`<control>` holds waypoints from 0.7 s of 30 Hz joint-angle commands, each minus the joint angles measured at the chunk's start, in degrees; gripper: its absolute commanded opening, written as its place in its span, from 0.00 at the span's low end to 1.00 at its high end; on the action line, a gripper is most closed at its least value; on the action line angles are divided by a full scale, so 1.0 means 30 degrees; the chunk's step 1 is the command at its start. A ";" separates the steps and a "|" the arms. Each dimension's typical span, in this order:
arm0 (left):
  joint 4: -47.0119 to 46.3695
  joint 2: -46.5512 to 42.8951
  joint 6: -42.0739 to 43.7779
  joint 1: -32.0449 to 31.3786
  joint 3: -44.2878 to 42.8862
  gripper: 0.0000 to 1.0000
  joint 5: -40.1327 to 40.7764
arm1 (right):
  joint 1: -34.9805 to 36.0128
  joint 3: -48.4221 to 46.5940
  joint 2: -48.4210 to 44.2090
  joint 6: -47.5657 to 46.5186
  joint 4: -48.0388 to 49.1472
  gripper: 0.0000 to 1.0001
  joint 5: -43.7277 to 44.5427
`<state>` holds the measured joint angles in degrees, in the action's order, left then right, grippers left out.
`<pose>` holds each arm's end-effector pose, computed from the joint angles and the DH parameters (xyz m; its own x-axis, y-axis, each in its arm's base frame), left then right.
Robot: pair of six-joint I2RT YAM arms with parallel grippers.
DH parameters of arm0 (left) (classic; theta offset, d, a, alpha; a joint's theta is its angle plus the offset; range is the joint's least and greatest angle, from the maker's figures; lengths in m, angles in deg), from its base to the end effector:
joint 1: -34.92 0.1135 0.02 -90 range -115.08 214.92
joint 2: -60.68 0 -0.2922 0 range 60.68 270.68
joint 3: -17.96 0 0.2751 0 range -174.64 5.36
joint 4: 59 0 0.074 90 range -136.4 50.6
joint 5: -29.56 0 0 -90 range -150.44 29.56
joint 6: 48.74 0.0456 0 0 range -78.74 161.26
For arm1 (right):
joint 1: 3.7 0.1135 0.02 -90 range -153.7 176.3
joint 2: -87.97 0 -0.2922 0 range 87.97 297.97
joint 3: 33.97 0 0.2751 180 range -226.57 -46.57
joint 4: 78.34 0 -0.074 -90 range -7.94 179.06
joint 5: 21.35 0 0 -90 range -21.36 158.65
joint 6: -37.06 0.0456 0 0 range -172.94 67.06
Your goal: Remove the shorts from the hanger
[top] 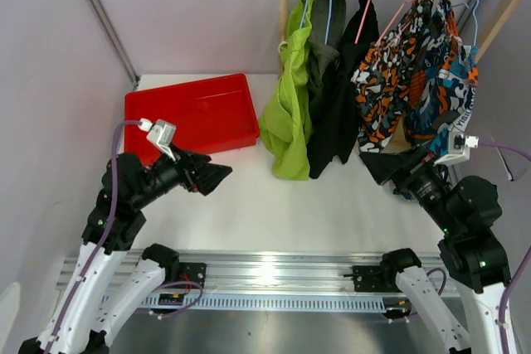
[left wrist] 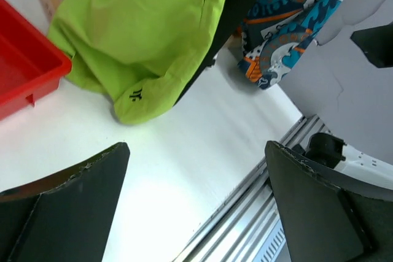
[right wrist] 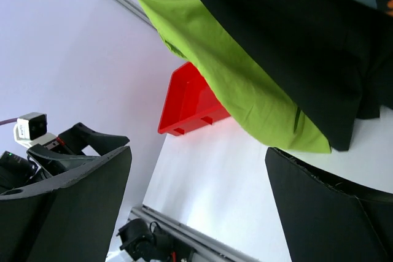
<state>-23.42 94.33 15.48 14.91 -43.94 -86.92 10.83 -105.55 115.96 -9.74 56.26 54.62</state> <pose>0.1180 -0.0646 0.3910 -0.4219 -0.2607 -0.8684 0.5978 0.6401 -0.4826 0.0741 0.0306 0.4366 -0.3495 0.5955 -0.7234 -0.3275 0.6457 0.6898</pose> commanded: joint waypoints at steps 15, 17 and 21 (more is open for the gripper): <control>0.4320 -0.2426 0.0799 -0.0449 -0.2874 0.99 0.3052 | 0.0285 -1.4315 0.6804 -0.4903 -0.5707 0.99 0.8886; 0.4527 -0.2719 0.1354 -0.0449 -0.2408 0.99 0.3463 | 0.0286 -1.5636 0.9208 -0.6076 -0.5651 0.99 1.0558; 0.4030 -0.3276 0.1796 -0.0449 -0.0624 0.99 0.3553 | -0.0210 -1.7892 1.2169 -0.7775 -0.3721 1.00 1.2086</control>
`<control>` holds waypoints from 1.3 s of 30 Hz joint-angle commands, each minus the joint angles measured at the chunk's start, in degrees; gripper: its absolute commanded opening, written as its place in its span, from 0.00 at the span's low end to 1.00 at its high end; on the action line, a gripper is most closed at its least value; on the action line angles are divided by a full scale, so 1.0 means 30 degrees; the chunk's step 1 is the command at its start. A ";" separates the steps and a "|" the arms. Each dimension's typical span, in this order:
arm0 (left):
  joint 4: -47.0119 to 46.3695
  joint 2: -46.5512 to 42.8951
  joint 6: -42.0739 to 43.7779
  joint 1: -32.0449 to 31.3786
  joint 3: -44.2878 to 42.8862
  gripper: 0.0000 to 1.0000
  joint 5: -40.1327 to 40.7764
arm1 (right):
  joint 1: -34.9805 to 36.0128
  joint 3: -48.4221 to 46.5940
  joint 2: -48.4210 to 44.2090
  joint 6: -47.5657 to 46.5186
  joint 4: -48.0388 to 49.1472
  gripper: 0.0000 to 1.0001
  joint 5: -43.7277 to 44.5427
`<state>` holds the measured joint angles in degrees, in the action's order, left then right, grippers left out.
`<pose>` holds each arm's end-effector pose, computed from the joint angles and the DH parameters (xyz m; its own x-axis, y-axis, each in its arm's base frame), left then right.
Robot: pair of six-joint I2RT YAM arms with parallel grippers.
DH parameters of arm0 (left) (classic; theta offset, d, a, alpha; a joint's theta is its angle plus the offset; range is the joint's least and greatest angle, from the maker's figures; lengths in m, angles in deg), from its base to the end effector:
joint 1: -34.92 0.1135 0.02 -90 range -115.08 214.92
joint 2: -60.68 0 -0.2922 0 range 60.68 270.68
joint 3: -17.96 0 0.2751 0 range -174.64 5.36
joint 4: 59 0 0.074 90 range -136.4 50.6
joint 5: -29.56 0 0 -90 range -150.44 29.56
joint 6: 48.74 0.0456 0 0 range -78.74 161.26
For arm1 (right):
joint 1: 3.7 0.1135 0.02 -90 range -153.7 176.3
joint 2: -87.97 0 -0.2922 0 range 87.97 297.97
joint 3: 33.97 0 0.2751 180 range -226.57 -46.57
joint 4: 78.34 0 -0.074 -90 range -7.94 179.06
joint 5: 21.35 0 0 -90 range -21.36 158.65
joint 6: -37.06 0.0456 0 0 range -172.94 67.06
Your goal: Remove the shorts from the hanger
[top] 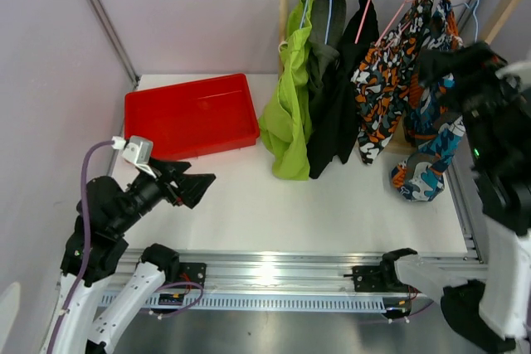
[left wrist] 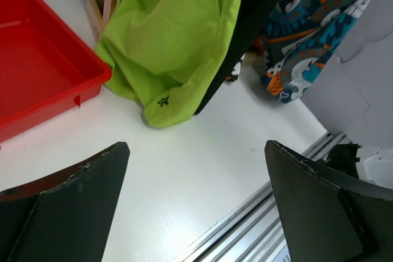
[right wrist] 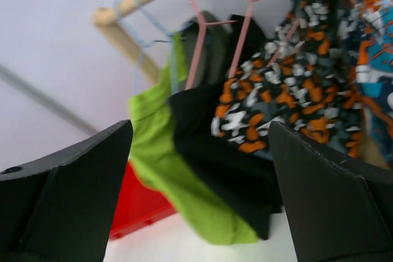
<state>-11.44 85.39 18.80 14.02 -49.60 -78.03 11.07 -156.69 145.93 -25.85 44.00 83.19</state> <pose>0.0636 -0.0390 0.4131 -0.3083 -0.2721 -0.9115 0.5450 0.7349 -0.4037 0.0992 0.0143 0.6246 0.1037 0.4832 -0.8693 -0.0597 0.8755 0.4795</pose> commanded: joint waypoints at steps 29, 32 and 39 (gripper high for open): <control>-0.1516 -0.1849 0.0806 -0.0150 0.4228 0.99 -0.1082 | -0.7705 -0.8996 1.2352 -0.5426 0.0781 0.97 -0.0366; -0.1517 -0.1850 0.0777 -0.0150 0.4229 0.99 -0.1082 | -0.7792 -0.7914 1.2323 -0.5572 0.0956 0.96 -0.0103; -0.1517 -0.1849 0.0748 -0.0150 0.4287 0.99 -0.1111 | -0.8525 -0.7148 1.3376 -0.5428 0.1689 0.92 -0.0424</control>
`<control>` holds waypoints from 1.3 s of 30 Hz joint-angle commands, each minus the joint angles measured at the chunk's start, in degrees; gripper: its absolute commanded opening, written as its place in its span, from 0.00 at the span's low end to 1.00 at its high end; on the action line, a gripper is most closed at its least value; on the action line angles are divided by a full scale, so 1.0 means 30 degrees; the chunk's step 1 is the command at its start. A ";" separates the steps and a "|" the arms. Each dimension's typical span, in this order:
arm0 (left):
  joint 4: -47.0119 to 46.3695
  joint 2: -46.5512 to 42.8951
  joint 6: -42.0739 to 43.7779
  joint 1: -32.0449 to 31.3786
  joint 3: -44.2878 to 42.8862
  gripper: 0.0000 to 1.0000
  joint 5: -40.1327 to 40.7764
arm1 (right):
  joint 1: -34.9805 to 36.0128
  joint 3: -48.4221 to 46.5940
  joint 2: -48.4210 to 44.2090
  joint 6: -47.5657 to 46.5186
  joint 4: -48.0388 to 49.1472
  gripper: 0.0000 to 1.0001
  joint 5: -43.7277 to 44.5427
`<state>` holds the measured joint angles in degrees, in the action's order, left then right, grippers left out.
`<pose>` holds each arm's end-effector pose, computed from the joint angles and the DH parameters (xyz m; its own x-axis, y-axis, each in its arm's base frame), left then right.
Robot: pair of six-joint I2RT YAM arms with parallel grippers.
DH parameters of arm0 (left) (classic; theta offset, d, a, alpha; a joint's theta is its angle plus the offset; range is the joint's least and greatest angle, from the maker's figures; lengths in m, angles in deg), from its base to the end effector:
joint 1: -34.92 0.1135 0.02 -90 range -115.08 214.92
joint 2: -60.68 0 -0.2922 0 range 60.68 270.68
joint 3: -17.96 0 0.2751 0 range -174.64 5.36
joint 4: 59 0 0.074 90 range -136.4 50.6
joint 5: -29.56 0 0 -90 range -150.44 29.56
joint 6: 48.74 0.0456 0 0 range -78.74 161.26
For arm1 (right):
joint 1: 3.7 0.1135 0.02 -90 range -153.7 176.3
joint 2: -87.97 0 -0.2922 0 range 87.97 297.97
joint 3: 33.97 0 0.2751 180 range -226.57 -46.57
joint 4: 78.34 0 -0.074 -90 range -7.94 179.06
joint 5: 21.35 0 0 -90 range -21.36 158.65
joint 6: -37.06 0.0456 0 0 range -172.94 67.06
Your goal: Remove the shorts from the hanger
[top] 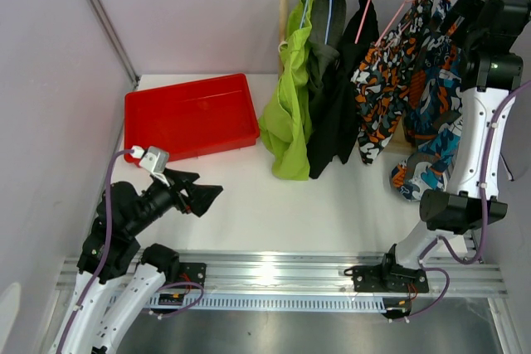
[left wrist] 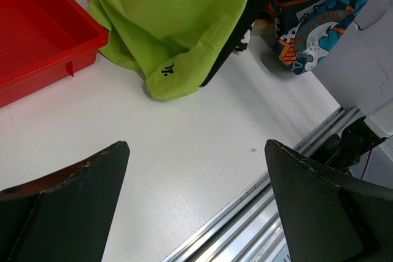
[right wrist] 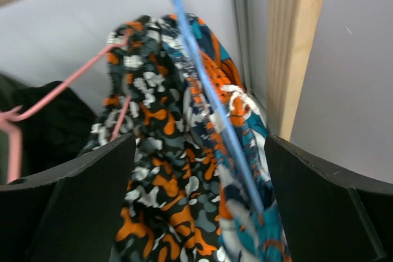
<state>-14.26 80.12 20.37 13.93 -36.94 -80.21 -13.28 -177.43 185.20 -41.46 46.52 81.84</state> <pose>0.0728 -0.0445 0.3515 -0.3720 -0.2167 -0.9026 0.5524 0.7297 -0.4029 0.3572 -0.0708 0.5837 -0.0732 0.2089 -0.9752 0.4070 0.8989 0.1620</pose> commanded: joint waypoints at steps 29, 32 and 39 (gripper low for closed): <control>-0.0694 -0.0358 0.0047 -0.0121 0.0244 1.00 -0.0265 | 0.1405 -0.1114 -0.0709 -0.0868 0.4159 0.00 0.0171; -0.0694 -0.0416 0.0047 -0.0121 0.0273 0.99 -0.0207 | 0.1787 -0.0385 -0.1441 -0.1396 0.5299 0.00 0.0817; -0.0694 -0.0416 0.0047 -0.0121 0.0215 0.99 -0.0119 | 0.2782 0.0849 -0.3521 -0.2217 0.7384 0.00 0.1461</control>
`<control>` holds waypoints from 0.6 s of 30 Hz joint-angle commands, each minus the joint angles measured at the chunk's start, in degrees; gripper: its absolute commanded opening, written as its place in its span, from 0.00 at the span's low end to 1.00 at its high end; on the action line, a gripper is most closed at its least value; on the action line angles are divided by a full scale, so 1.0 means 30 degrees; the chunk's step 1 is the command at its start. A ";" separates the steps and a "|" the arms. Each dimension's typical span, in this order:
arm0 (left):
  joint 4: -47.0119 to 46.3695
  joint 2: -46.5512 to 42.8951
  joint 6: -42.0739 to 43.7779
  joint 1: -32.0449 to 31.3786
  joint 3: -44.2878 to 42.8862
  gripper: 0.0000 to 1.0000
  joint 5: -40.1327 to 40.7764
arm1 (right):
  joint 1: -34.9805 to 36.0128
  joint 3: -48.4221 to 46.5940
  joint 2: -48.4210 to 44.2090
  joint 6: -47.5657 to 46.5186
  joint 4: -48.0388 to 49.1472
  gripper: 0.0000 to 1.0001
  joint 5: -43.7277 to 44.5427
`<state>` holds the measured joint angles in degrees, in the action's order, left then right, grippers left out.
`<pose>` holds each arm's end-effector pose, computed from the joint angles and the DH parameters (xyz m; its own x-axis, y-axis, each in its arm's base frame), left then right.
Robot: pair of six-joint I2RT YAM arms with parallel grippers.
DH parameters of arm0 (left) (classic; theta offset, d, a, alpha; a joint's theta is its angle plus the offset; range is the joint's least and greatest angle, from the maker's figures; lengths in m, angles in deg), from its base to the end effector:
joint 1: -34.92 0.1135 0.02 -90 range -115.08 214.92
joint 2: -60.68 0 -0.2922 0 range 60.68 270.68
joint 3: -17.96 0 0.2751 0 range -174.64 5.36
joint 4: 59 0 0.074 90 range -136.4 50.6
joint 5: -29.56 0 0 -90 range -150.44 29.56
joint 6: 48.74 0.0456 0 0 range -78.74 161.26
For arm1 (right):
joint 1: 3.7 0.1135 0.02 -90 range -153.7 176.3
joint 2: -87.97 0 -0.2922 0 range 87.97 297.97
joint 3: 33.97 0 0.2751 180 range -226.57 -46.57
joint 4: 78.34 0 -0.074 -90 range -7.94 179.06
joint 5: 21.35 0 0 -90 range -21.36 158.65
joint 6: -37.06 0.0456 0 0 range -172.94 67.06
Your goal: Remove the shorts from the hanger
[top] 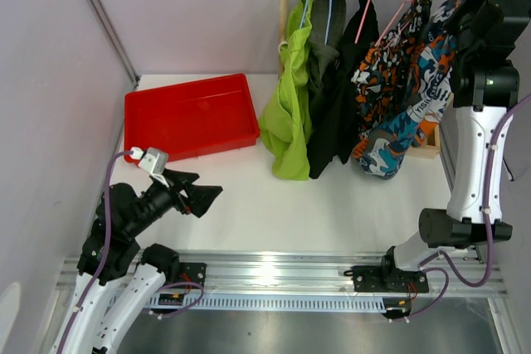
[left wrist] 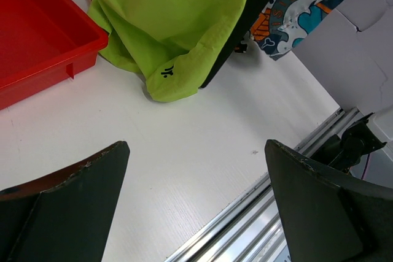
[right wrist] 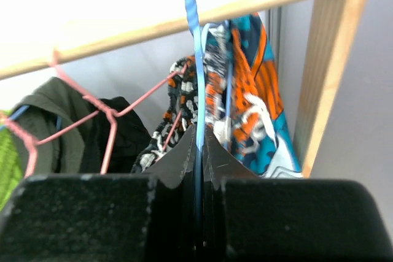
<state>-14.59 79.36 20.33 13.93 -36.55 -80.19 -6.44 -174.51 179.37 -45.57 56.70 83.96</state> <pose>0.0709 -0.0437 0.3507 -0.3620 -0.2212 -0.9056 0.5565 0.7280 -0.4003 0.3238 -0.0276 0.6223 0.1119 0.1185 -0.9866 0.2973 0.9434 0.1470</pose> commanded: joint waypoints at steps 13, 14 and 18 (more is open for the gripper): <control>-0.4443 0.1566 -0.2067 -0.0471 -0.0590 0.99 -0.4342 | 0.0856 0.8183 -0.9103 0.1348 0.3668 0.00 0.0435; -0.5293 0.1741 -0.2367 -0.0763 -0.0619 0.99 -0.4432 | 0.0856 0.8686 -0.9862 0.1698 0.3580 0.00 0.0318; -0.6654 0.5591 -0.1173 -0.3188 -0.2689 0.99 -0.2945 | 0.0856 1.0447 -1.1244 0.2635 0.2967 0.00 -0.0822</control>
<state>-27.18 88.19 16.68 8.81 -38.27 -89.06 -4.12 -144.91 147.83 -41.02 61.36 84.61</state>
